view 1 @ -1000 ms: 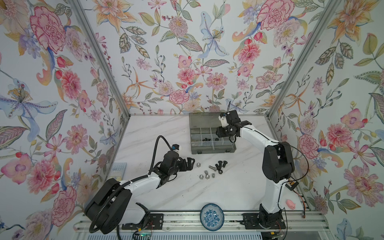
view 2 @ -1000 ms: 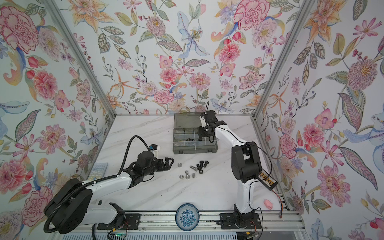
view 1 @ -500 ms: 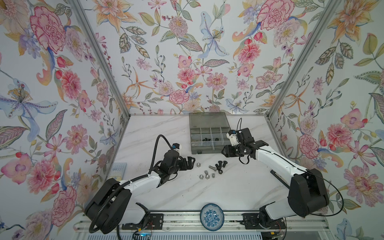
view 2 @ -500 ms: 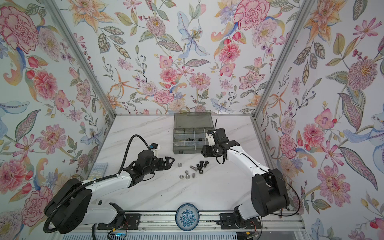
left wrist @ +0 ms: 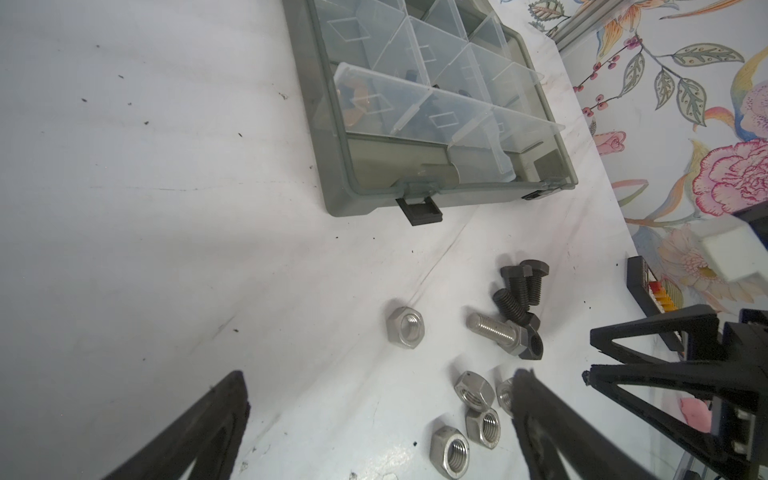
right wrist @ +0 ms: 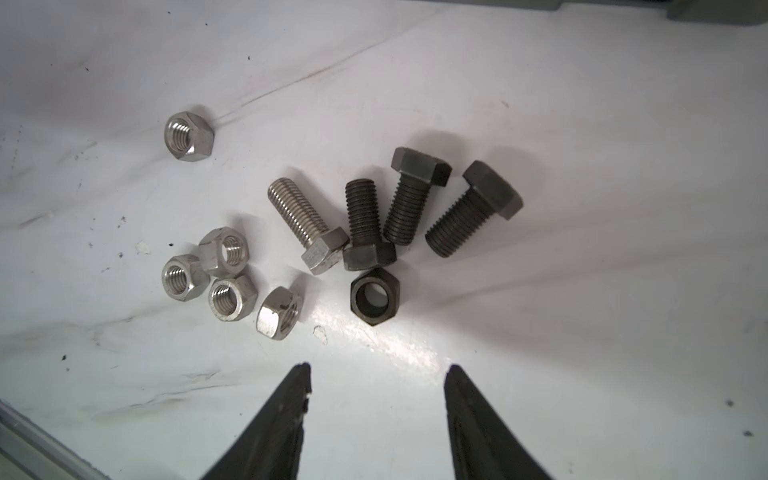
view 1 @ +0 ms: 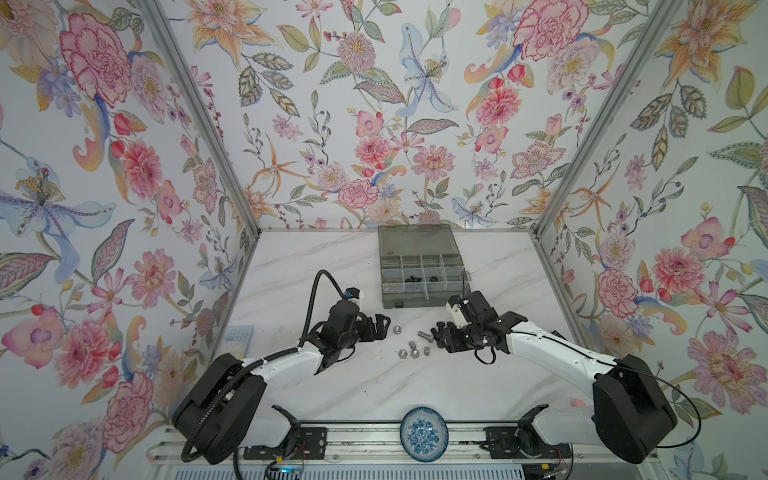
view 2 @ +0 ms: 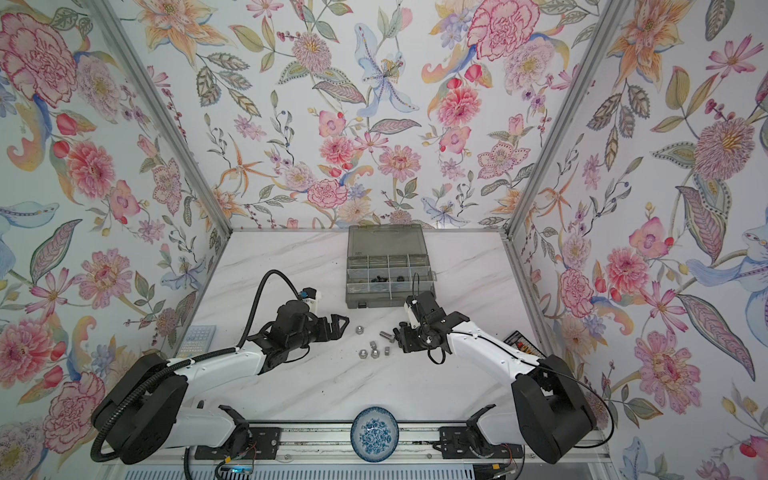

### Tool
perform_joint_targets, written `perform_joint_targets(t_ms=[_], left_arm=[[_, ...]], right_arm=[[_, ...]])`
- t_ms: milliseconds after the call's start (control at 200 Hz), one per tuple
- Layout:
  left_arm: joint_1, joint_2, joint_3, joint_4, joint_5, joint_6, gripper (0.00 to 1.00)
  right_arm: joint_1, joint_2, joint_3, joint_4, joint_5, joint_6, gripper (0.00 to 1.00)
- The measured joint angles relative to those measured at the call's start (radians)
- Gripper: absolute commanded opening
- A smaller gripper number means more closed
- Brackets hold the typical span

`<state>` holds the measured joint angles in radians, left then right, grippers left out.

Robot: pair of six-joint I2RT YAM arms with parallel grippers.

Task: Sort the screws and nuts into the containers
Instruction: 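Move the right gripper back over the pile of nuts and bolts, then lower the right gripper and close it on a black hex nut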

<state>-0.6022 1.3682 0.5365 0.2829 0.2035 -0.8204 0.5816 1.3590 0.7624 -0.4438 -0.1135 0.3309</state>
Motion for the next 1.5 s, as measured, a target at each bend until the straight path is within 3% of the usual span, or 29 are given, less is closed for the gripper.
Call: perform_joint_targets(t_ms=[540, 1151, 1501], left_arm=[[-0.005, 0.001, 0.000, 0.002, 0.000, 0.000, 0.99], [-0.005, 0.003, 0.000, 0.003, -0.001, 0.000, 0.99], [-0.005, 0.003, 0.000, 0.003, -0.001, 0.000, 1.00]], right_arm=[[0.029, 0.119, 0.000, 0.083, 0.047, 0.008, 0.52], [0.069, 0.190, 0.008, 0.133, 0.093, 0.007, 0.39], [0.087, 0.197, 0.014, 0.143, 0.103, 0.002, 0.17]])
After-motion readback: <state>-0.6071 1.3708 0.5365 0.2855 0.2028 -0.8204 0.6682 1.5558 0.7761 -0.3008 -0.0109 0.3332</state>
